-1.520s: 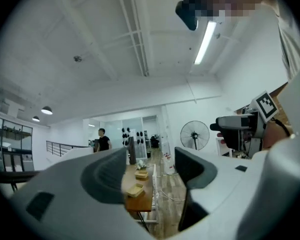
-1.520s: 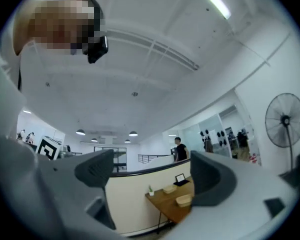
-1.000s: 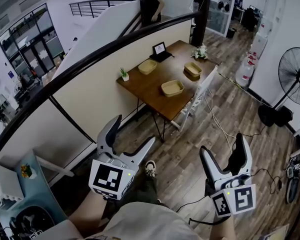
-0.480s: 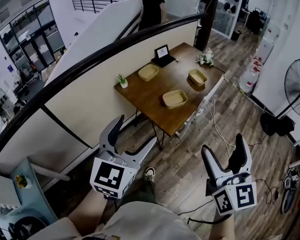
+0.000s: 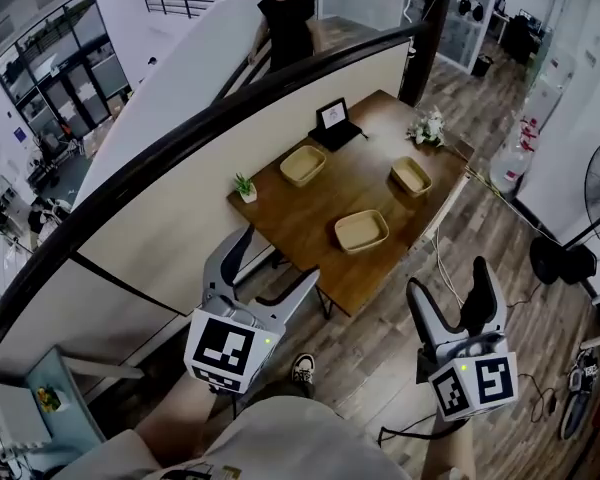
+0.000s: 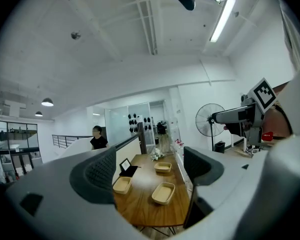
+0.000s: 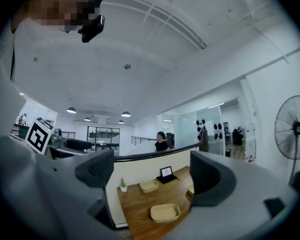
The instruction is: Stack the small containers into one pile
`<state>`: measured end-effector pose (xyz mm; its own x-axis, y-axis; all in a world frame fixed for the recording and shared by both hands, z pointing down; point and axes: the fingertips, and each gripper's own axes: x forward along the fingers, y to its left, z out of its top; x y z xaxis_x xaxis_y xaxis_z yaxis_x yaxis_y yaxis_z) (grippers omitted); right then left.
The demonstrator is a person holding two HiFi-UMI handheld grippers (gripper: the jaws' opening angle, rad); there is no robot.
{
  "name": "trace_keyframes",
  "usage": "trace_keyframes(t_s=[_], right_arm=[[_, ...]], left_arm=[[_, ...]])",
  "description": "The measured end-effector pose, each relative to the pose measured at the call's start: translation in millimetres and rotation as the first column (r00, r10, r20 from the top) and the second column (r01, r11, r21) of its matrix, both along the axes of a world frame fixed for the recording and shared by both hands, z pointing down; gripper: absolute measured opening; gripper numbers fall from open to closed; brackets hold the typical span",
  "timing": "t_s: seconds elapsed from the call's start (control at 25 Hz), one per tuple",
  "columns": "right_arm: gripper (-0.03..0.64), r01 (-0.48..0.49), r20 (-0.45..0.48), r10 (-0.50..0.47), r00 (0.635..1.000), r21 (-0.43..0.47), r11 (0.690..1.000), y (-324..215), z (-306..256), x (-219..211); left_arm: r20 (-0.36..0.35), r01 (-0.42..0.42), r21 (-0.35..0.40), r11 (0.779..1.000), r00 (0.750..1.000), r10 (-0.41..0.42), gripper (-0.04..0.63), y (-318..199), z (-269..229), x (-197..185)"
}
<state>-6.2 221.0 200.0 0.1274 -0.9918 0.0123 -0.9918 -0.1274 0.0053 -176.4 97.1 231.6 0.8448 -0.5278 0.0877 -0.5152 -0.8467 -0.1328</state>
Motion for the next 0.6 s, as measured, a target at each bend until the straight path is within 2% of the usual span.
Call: trace_keyframes(t_s=[0.28,0.6], right_arm=[[0.460,0.010,0.037,-0.010,0.999,0.015,1.000,-84,8,22],[0.444,0.034,0.017,-0.034,0.999,-0.026,0.999,-142,21,36]], left_arm=[[0.005,0.021,-0.014,1.000,1.000,-0.021,0.403,-80,9,17],[-0.012,0.044,-0.068,0.997,0.999,-0.045,0.402,-128,23,28]])
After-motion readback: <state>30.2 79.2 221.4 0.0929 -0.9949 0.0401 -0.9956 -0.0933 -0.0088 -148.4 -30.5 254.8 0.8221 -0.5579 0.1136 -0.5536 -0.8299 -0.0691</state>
